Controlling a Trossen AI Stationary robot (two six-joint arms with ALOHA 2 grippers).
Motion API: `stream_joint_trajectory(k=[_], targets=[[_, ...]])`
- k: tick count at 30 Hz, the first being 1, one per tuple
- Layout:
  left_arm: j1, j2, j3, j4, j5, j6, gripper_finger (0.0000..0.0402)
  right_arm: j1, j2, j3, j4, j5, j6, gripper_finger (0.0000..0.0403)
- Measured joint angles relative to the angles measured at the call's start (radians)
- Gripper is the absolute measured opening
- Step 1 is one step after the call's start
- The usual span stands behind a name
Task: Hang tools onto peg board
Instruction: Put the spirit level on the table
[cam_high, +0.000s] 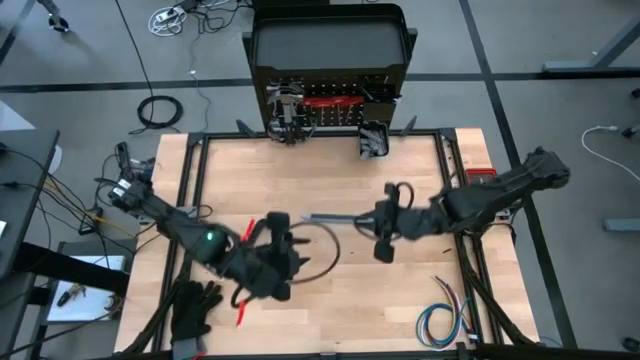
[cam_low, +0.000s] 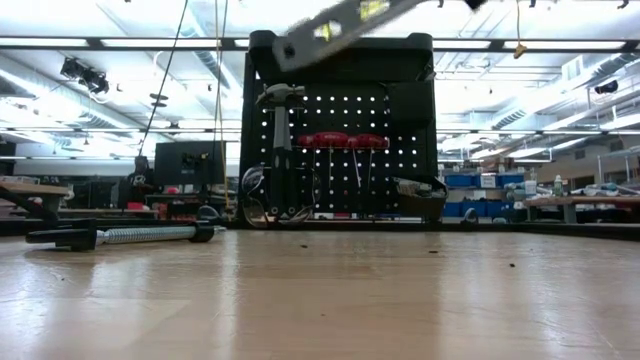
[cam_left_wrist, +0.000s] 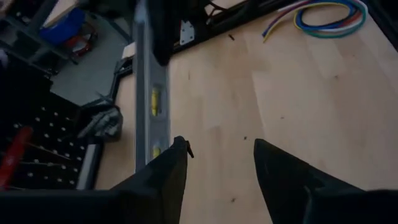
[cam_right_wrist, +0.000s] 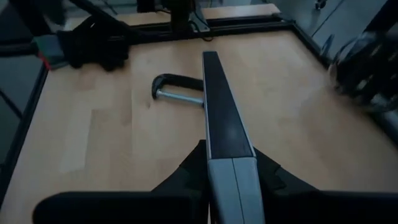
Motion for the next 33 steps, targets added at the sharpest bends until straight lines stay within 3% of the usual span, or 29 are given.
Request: stream_joint_trajectory(k=[6, 12, 18, 22, 25, 33], targets=[[-0.096, 0.000, -0.188, 0.174, -0.087, -0.144, 0.0181, 0.093, 0.042, -0.217, 0.282, 0.133, 0.201, 0.0060], [-0.182, 0.000, -0.354, 0.350, -0.215, -0.264, 0.0181, 0.196, 0.084, -0.350, 0.492, 0.403, 0.390, 0.0060], [-0.213, 0.000, -0.515, 0.590, -0.376, -0.358, 0.0181, 0.248, 0.187, -0.397, 0.525, 0.569, 0.582, 0.0060], [-0.215, 0.000, -0.609, 0.713, -0.508, -0.440, 0.0181, 0.262, 0.269, -0.400, 0.467, 0.637, 0.715, 0.0060], [-0.220, 0.005, -0.676, 0.780, -0.614, -0.526, 0.0181, 0.263, 0.304, -0.400, 0.354, 0.632, 0.869, 0.0060], [-0.246, 0.019, -0.783, 0.799, -0.760, -0.773, 0.0181, 0.374, 0.323, -0.400, -0.183, 0.636, 1.453, 0.0060]])
